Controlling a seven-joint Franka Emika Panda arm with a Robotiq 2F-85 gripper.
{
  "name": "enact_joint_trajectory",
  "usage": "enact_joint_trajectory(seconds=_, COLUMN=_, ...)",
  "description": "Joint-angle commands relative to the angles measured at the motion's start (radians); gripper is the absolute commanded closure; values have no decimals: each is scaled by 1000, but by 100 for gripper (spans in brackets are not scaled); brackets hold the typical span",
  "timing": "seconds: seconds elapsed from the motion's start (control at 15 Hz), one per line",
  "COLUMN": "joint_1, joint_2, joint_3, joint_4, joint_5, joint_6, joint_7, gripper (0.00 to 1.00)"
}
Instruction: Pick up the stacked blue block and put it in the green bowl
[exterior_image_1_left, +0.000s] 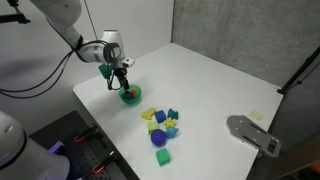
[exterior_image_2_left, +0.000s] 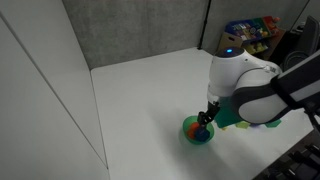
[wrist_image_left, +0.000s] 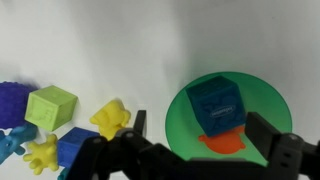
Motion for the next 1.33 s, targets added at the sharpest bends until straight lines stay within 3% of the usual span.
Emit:
enact_joint_trajectory(seconds=0.0, joint_1=-62, joint_2=-143, joint_3=55, joint_4=-67, joint_5=-20, joint_6=-140, joint_7=-8, gripper=0)
enact_joint_trajectory(seconds=0.33, joint_1=-157, joint_2=-368, joint_3=124, joint_4=-182, joint_5=-26, joint_6=-319, joint_7=-30, gripper=0)
enact_joint_trajectory(seconds=0.67, joint_1=-283, joint_2=-636, joint_3=159, joint_4=-287, joint_5=-38, joint_6=-374, joint_7=-219, gripper=0)
enact_joint_trajectory(seconds=1.07, joint_1=-407, joint_2=-801, joint_3=133, joint_4=-228, joint_5=53, joint_6=-505, joint_7=-484, gripper=0)
enact_joint_trajectory(seconds=1.27, joint_1=-426, joint_2=-858, joint_3=123, joint_4=-193, joint_5=123, joint_6=-579, joint_7=-561, gripper=0)
